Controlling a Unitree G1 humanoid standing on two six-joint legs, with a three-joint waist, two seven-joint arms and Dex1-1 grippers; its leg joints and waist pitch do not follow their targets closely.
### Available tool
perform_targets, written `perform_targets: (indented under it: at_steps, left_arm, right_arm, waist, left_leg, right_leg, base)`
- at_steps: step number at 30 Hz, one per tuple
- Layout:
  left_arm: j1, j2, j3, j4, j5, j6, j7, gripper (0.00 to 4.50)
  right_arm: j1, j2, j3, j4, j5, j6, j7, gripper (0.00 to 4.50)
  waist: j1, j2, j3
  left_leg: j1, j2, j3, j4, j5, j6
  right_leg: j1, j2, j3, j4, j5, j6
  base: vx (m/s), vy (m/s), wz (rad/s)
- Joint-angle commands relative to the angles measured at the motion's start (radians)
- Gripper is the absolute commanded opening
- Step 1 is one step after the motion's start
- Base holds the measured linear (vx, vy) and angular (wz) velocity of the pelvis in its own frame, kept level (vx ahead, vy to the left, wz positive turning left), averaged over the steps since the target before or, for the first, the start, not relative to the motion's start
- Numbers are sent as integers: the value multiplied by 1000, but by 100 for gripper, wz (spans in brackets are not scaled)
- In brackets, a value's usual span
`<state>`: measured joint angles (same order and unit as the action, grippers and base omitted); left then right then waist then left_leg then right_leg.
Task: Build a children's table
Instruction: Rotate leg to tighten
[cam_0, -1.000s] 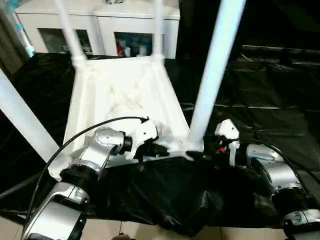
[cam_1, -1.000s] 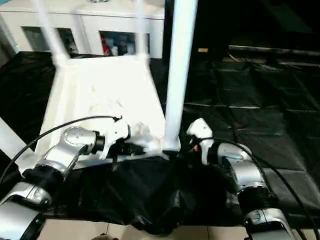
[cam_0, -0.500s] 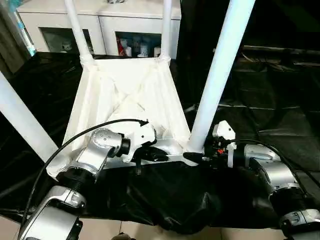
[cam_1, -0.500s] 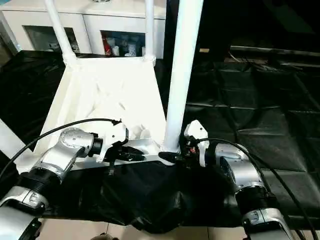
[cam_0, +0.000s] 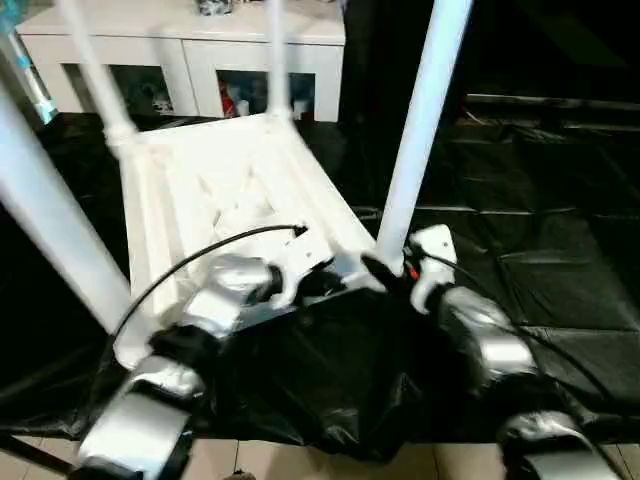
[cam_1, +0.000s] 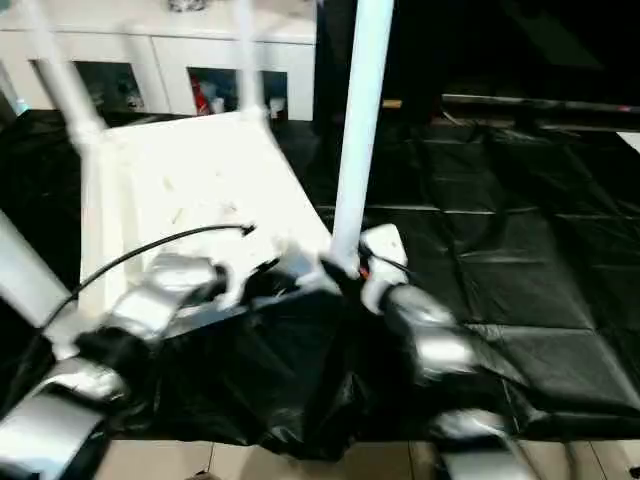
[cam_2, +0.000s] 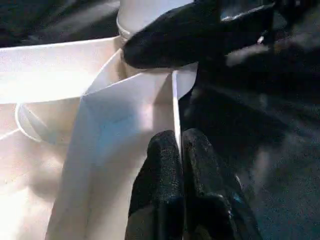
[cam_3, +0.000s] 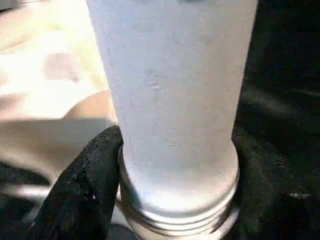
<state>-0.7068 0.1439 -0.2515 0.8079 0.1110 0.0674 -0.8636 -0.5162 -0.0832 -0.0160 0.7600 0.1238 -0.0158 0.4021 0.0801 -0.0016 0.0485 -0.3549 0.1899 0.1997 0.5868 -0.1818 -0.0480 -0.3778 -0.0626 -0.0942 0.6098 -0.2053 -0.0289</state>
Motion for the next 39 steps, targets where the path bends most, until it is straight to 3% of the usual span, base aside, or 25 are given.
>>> perform_targets:
  at_steps: [1, 3, 5, 8, 11, 15, 16, 19, 25, 30, 39]
  left_arm:
    - [-11, -58, -9, 18, -16, -6, 35, 0]
    - [-16, -66, -13, 27, -10, -12, 40, 0]
    - [-18, -68, -12, 28, -11, -15, 35, 0]
    - [-19, -64, -9, 30, -14, -26, 24, 0]
    - [-2, -43, -13, 9, -30, -49, -45, 0]
    - [27, -8, -22, -37, -58, -66, -151, 0]
    - [47, 23, -34, -63, -71, -80, -224, 0]
    - [59, 46, -41, -79, -77, -89, -271, 0]
    - [84, 93, -36, -122, -101, -71, -381, 0]
    - [96, 109, -37, -140, -106, -65, -407, 0]
    - [106, 117, -36, -158, -107, -57, -414, 0]
  right_arm:
    - [14, 64, 59, 62, -43, 19, -24, 279]
    - [12, 80, 79, 61, -56, 4, -6, 279]
    - [17, 79, 98, 47, -66, -33, 32, 335]
    - [19, 64, 109, 27, -65, -59, 79, 352]
    - [24, 16, 117, -5, -43, -61, 198, 371]
    - [47, -72, 127, -81, 13, -24, 410, 371]
    - [62, -142, 139, -133, 43, 2, 541, 371]
    - [70, -191, 144, -159, 52, 15, 617, 371]
    - [54, -274, 126, -160, 72, 45, 758, 371]
    - [50, -289, 138, -162, 71, 59, 781, 371]
    - [50, -278, 147, -155, 63, 67, 793, 300]
  waist:
    - [-3, -1, -48]
    - [-1, -4, -49]
    - [-1, -3, -47]
    - [1, -5, -48]
    - [2, -5, -51]
    - [10, -8, -56]
    - [12, -10, -56]
    - [18, -8, -56]
    - [25, -6, -56]
    - [30, -6, -56]
    - [32, -8, -58]
  left_leg:
    - [15, 56, -35, -75, -271, 3]
    - [12, 54, -34, -75, -262, 13]
    - [13, 54, -34, -76, -266, 18]
    - [12, 55, -35, -76, -263, 23]
    - [9, 56, -33, -75, -241, 35]
    - [2, 55, -29, -68, -174, 80]
    - [-1, 53, -28, -66, -163, 88]
    - [-3, 56, -25, -63, -146, 107]
    - [1, 59, -25, -64, -157, 91]
    - [3, 60, -25, -65, -157, 80]
    - [2, 59, -25, -64, -142, 78]
  right_leg:
    - [23, -108, 69, -107, -373, -143]
    - [28, -109, 70, -106, -359, -145]
    - [28, -109, 69, -108, -370, -142]
    - [29, -110, 70, -108, -379, -138]
    - [32, -107, 71, -101, -321, -152]
    - [41, -106, 70, -88, -201, -177]
    - [45, -104, 67, -87, -192, -181]
    - [43, -100, 65, -84, -169, -184]
    - [39, -101, 63, -85, -209, -189]
    - [37, -102, 63, -86, -222, -187]
    - [39, -102, 63, -82, -202, -185]
  base:
    - [0, 0, 0]
    - [0, 0, 0]
    - [0, 0, 0]
    - [0, 0, 0]
    - [0, 0, 0]
    - [0, 0, 0]
    - [0, 0, 0]
    - [0, 0, 0]
    - [0, 0, 0]
    - [0, 0, 0]
    - [0, 0, 0]
